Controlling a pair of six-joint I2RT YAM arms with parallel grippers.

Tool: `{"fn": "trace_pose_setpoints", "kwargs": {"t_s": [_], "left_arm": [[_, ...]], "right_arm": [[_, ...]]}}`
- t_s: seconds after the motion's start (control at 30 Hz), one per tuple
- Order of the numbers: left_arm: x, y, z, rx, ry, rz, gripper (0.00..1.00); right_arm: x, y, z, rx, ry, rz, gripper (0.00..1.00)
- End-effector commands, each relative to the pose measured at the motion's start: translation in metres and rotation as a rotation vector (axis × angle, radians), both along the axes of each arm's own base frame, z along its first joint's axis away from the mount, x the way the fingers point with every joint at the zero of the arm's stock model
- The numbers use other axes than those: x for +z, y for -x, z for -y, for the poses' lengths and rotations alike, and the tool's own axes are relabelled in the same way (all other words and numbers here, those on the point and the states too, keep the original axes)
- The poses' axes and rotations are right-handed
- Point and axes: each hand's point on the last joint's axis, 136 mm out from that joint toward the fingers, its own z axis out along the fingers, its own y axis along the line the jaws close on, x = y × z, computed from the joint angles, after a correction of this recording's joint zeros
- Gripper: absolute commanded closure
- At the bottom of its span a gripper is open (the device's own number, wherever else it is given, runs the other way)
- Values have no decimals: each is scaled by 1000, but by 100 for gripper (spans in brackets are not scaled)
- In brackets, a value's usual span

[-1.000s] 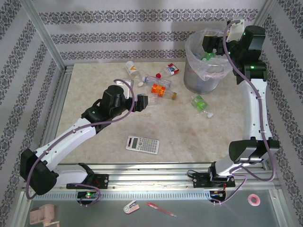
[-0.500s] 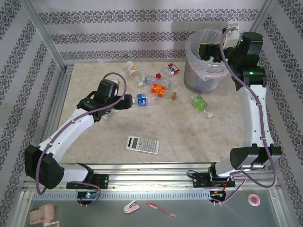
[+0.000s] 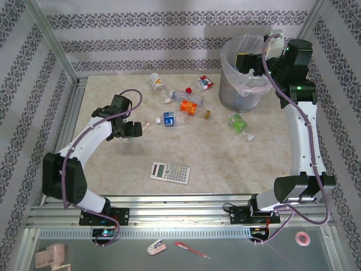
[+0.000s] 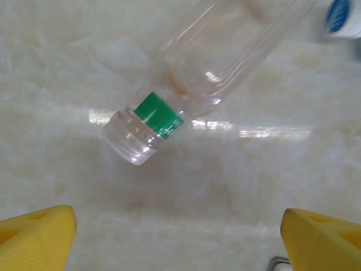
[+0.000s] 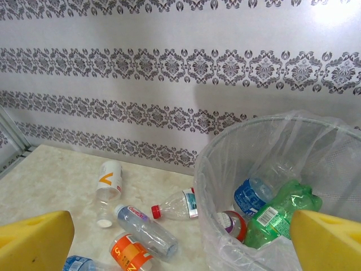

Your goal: Throw the plastic bottles in the bin

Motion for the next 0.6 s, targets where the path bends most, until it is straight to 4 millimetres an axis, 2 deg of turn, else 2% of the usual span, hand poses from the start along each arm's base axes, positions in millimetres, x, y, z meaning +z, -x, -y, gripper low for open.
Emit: {"fn": "trace_pose_setpoints", "kwargs": {"t_s": [0.0, 0.17, 0.57], "left_arm": [[-7, 7, -7, -40, -13, -100, 8], [-23, 2, -17, -54, -41, -167, 12], [-51, -20, -23, -113, -53, -243, 18]], "right_arm": [[9, 10, -6, 22, 17, 30, 2], [7, 11, -4, 18, 25, 29, 2], [8, 12, -3, 12, 32, 31, 2]]}}
